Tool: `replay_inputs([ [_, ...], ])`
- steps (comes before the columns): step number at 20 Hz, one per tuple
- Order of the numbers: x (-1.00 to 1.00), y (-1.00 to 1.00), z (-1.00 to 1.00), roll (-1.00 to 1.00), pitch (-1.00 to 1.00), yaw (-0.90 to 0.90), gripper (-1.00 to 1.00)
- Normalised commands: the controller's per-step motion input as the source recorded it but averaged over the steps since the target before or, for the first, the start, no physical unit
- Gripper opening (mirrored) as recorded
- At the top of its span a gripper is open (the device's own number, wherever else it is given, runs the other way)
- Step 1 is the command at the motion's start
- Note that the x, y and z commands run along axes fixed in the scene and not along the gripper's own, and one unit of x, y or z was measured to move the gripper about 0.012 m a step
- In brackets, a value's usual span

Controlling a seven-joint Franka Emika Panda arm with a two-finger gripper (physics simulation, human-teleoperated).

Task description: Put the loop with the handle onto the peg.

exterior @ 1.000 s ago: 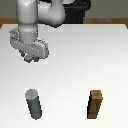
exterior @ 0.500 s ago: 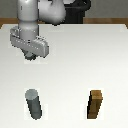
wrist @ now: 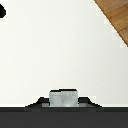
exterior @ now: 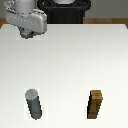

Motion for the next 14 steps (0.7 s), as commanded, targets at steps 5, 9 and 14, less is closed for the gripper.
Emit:
replay_inputs([
  [5,0.0,0.0,0.8,0.0,0.0,0.0,-1.0],
  [9,0.0,0.0,0.0,0.0,0.0,-0.04,-1.0],
  [14,0.0,0.0,0.0,0.0,0.0,0.03,-1.0],
])
